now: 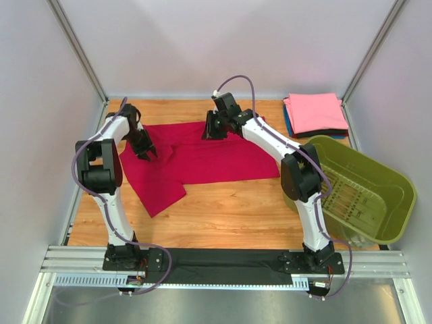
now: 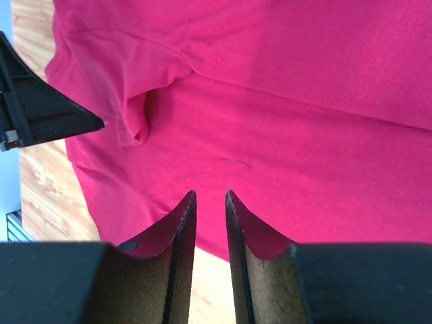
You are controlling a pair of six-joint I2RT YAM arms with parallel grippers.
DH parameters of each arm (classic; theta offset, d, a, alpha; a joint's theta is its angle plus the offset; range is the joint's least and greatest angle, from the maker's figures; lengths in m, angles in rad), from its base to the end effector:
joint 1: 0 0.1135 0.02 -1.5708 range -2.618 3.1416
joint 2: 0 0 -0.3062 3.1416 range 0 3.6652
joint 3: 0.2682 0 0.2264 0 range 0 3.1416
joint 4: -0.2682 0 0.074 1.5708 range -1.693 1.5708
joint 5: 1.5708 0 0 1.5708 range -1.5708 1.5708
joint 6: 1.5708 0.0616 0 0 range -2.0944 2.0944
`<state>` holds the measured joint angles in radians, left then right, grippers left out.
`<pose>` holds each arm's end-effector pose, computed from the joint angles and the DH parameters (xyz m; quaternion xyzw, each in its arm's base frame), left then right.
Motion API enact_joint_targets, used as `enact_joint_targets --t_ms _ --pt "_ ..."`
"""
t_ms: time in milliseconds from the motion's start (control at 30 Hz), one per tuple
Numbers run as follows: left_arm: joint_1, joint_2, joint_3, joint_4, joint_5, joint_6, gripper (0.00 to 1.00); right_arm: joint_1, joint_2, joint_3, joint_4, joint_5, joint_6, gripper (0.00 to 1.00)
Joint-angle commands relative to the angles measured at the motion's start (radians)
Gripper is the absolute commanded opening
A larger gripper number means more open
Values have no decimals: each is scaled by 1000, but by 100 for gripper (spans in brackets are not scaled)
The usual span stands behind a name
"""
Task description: Fold and stack the t-shirts
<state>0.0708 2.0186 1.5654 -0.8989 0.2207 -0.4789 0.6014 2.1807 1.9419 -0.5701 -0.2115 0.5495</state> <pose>0.4042 0.0151 0.2170 -0.2566 0.9542 -0.1292 0.0840 0.4168 0.3017 0.2740 -0.0632 0.9218 0.2834 0.2569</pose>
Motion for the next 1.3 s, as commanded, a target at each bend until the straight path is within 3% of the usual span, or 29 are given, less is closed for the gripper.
enact_joint_targets --t_ms 0,467,667,1033,1267 --pt "3 22 -10 52 43 -46 42 -2 -4 49 13 6 -5 26" --pt "-40 69 39 -110 -142 -99 33 -2 -2 26 4 38 -2 25" --pt "-61 51 18 -54 -124 -119 33 -2 -35 -18 12 47 -10 25" --pt "-69 114 76 -107 -162 -132 30 -2 -84 -83 19 72 -26 25" --pt "-100 137 96 -126 -175 -132 20 -3 -99 -90 10 87 -43 25"
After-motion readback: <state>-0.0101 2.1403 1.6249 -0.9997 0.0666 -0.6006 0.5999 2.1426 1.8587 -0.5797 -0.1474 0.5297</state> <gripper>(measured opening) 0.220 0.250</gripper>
